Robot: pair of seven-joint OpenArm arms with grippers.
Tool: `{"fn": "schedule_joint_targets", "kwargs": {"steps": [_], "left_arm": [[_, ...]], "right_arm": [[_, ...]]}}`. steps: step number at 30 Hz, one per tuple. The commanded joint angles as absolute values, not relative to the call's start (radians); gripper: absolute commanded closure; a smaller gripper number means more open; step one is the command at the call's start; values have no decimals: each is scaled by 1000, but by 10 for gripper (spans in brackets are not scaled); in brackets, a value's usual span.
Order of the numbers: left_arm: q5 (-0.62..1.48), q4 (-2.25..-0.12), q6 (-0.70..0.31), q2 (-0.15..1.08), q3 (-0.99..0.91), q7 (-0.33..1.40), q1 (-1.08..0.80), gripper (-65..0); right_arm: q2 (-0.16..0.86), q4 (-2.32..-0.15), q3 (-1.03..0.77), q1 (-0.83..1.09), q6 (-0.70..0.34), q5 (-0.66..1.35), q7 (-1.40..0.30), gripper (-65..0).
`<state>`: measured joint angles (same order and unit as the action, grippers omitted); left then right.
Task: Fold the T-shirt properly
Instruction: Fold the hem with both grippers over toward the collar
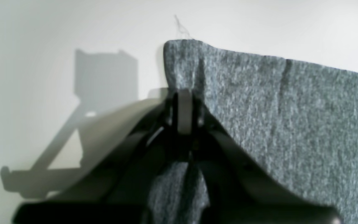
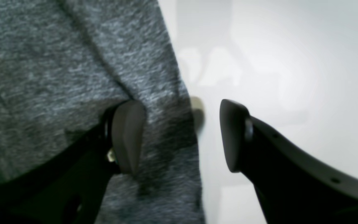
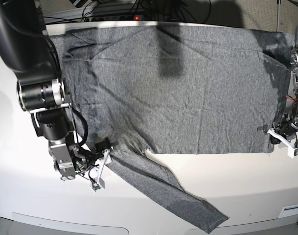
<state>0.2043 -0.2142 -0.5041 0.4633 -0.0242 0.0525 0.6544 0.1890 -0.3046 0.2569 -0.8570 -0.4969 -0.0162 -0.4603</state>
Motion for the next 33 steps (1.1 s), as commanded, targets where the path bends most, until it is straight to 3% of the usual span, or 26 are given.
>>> {"fn": "schedule_joint_targets", "kwargs": {"steps": [1,5,11,20,25,33], "left_arm": [[207,-225,-506,478,-23,53,678,0],[207,-225,-506,477,-23,53,678,0],[207,-225,-506,480,-23,54,678,0],[207,-225,-506,480,-23,68,678,0],[222,-225,-506,480,-23,62,679,0],[249,-287,-506,509,-23,110,683,0]], "right_arm": [[197,-318,255,-883,-501,3,-450,-386],[197,-318,255,-855,-508,24,-456,-381],[197,-318,255,-839,-516,125,-589,-268],[199,-318,255,-839,-516,120,-548,0],[199,-318,255,-842,-514,79,-427,0],[200,-331,255,-879,-516,79,-444,0]]}}
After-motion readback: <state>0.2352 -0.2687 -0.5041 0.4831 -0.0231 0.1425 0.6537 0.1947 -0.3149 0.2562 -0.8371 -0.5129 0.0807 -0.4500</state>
